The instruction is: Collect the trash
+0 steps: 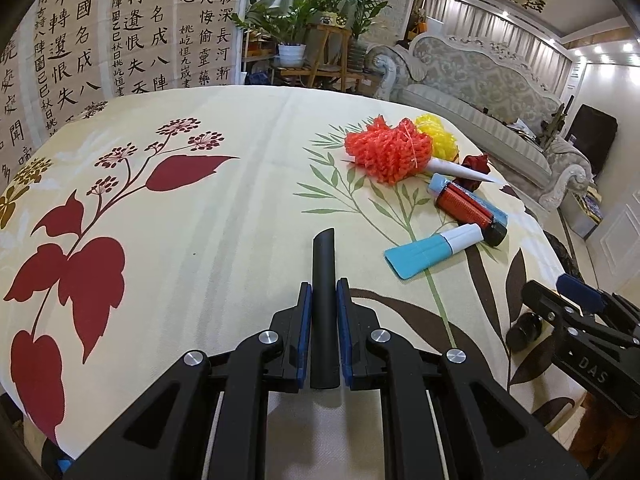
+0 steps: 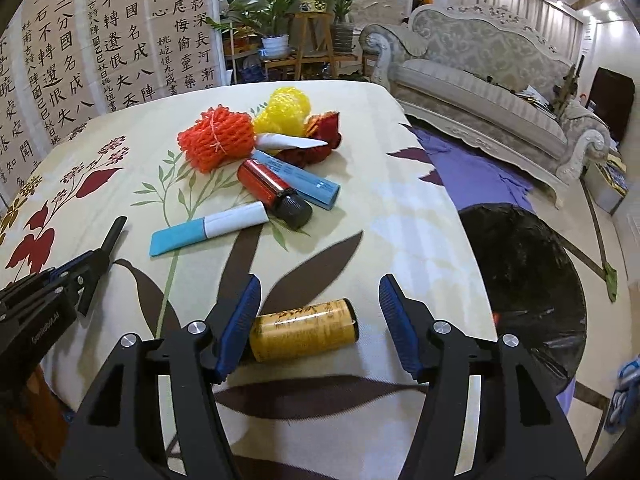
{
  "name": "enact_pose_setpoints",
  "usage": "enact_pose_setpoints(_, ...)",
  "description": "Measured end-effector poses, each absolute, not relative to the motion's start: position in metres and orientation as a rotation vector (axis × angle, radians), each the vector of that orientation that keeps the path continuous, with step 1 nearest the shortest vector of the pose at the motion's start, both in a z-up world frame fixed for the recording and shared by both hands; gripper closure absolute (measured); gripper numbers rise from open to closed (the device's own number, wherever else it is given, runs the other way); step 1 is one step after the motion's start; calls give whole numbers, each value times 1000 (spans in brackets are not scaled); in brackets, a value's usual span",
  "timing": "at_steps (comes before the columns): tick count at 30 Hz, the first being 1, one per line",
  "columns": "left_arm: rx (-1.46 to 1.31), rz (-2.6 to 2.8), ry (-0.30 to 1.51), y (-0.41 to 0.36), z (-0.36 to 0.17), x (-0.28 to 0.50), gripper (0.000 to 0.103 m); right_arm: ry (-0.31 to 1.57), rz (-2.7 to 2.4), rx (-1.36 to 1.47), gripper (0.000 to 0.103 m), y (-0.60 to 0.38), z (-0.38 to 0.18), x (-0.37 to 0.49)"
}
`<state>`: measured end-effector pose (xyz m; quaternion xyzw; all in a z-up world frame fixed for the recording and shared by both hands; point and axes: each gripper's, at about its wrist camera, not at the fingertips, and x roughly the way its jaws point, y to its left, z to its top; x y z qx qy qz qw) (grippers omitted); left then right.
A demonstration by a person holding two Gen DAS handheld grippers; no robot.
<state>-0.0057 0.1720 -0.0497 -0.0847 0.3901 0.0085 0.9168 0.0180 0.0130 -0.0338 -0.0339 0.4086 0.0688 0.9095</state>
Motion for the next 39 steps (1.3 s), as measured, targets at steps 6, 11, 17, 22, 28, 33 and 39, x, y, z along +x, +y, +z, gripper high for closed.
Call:
enact_pose_setpoints(6,-172,12,799,170,-50,-6,90,869,128,-34,43,4,-43,15)
enact_pose_setpoints(11,-173,13,801,170,-50,-6,90,854,133,-46,42,8,-49,13)
enact_pose_setpoints(17,-168,20,801,169,-51,-5,90,847,150,-29,42,6,-49,14)
enact_pose_setpoints(22,-161,25,800,168,-51,-3,90,832,161,-33,42,6,-49,13)
enact_pose_setpoints(28,-154,29,799,166,-51,-3,90,822,177,-16,42,4,-49,17)
enact_pose_setpoints(33,-154,30,799,165,-51,-2,89,803,181,-3,42,2,-43,18)
enact_pose_setpoints(39,-150,32,797,166,-51,-2,90,783,168,9,42,-5,-37,20)
